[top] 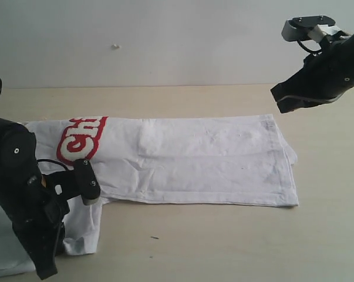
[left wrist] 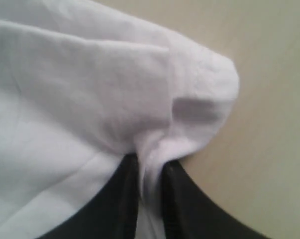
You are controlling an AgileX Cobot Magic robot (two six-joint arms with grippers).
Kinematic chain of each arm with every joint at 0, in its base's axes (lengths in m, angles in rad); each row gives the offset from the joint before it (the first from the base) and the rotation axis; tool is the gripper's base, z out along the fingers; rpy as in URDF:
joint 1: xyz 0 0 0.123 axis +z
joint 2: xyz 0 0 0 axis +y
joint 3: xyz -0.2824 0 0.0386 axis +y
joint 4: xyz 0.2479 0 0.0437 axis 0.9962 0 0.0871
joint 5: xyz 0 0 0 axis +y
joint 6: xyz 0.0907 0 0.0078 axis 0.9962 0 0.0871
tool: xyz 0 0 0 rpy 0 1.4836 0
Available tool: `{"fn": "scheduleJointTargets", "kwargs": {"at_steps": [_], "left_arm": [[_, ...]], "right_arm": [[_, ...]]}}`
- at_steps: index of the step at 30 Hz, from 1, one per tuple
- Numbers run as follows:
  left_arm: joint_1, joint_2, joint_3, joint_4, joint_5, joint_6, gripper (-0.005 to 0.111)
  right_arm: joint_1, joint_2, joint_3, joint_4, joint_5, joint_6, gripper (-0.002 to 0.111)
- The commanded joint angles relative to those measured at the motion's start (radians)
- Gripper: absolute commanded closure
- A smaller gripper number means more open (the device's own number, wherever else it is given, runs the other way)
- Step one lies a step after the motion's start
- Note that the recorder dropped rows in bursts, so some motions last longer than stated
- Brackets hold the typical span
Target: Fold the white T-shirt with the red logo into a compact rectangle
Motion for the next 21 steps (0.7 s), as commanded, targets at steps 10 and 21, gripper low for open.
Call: {"fn": "scheduleJointTargets", "kwargs": {"at_steps": [10,21], "left_arm": [[0.001,-0.056,-0.192,0.181,0.337,0.075,0.107],[0.001,-0.056,-0.249,0.521,0.0,0.084,0.107]], "right_arm": [[0.001,-0.013,0.003,0.01,-0.015,-0.007,0.108],[0.001,-0.007,0.003,0.006,-0.04,-0.015,0.108]]}}
